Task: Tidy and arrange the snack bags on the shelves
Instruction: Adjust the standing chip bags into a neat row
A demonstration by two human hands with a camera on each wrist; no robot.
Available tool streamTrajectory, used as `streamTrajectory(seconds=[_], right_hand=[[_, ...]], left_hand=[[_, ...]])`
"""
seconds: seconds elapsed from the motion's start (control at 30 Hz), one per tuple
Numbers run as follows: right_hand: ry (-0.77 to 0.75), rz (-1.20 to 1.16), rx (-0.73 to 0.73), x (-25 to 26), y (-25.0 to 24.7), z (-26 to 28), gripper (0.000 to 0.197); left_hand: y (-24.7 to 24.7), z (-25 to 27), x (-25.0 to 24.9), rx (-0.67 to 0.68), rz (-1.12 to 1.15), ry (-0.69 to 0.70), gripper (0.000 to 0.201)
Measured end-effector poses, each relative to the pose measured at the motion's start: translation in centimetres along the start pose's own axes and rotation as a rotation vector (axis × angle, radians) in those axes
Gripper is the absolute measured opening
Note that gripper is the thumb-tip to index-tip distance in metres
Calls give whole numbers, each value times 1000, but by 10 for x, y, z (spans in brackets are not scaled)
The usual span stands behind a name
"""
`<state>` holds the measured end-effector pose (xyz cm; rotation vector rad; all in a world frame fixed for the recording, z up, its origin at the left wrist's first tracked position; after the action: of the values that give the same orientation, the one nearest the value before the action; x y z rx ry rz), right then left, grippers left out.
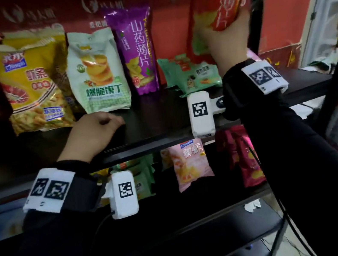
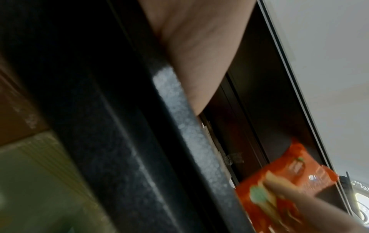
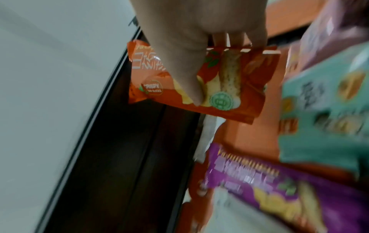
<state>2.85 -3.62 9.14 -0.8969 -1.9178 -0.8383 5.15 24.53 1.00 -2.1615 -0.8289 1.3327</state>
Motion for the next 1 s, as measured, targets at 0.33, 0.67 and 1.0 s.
streamTrajectory(seconds=[0.33, 0.67, 1.0], right_hand=[[135, 255, 427, -24, 105, 51, 70], [93, 353, 487, -40, 117, 51, 69], [-116, 50, 340, -7, 97, 59, 90]], left_hand=[[-4, 2, 2, 11, -5, 14, 20], [-2, 1, 5, 18, 17, 5, 15], [-2, 0, 7, 25, 66, -28, 11]])
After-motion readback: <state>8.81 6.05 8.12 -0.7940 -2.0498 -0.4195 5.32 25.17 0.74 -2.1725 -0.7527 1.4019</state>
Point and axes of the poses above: each hand's wrist, its own z-axis away from the middle knuckle, its own y-axis out of the palm, x = y × z, the point moved 3 cm from there along -z, towards the middle knuckle, and after that the axes turned 7 degrees about -x, right-handed, at the moved point
